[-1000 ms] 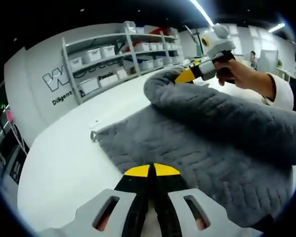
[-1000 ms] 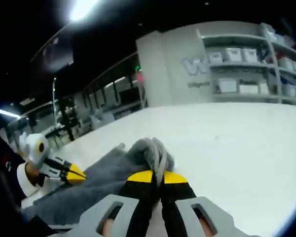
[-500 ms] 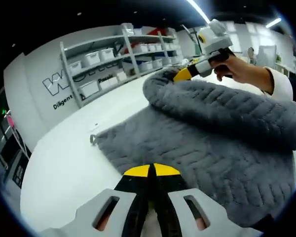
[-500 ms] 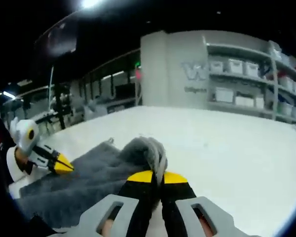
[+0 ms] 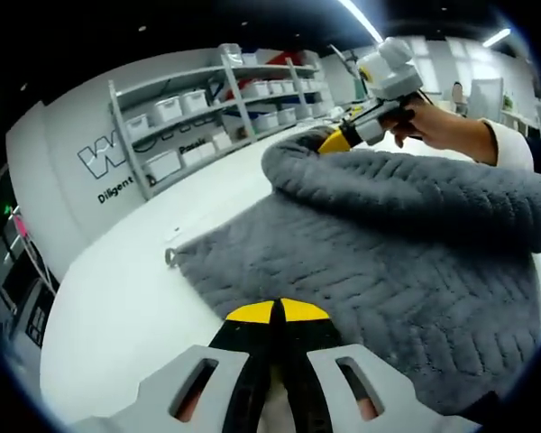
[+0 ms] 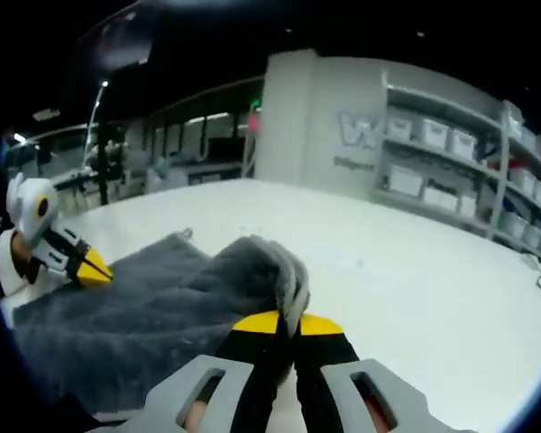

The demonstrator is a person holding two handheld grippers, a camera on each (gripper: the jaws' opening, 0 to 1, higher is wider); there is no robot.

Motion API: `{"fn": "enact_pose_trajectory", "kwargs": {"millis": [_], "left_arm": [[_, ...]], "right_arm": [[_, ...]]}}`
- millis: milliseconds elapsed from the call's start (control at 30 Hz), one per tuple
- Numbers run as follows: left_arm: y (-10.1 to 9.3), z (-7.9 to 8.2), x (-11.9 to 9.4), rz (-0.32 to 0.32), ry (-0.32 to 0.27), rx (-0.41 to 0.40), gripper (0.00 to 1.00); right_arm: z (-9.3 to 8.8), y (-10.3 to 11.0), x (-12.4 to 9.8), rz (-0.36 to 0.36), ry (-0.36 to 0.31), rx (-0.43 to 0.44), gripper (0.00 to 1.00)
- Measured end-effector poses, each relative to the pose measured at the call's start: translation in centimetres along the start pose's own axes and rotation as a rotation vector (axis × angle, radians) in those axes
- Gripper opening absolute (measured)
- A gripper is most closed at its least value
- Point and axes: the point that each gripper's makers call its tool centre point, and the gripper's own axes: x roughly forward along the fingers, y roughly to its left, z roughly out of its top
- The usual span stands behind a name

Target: Open the folded towel by lifting each exposed corner and separating the folded layers until the towel lies flat within the target outline without major curled edges

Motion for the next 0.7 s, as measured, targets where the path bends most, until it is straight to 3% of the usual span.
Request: {"fn": "enact_pose_trajectory", "kwargs": {"millis": [700], "left_arm": [[0.0, 0.0, 0.0, 0.003, -0.001, 0.003, 0.01]], "right_arm": [[-1.5, -2.5, 0.6, -0.036, 0.044, -0.053, 0.0]]}}
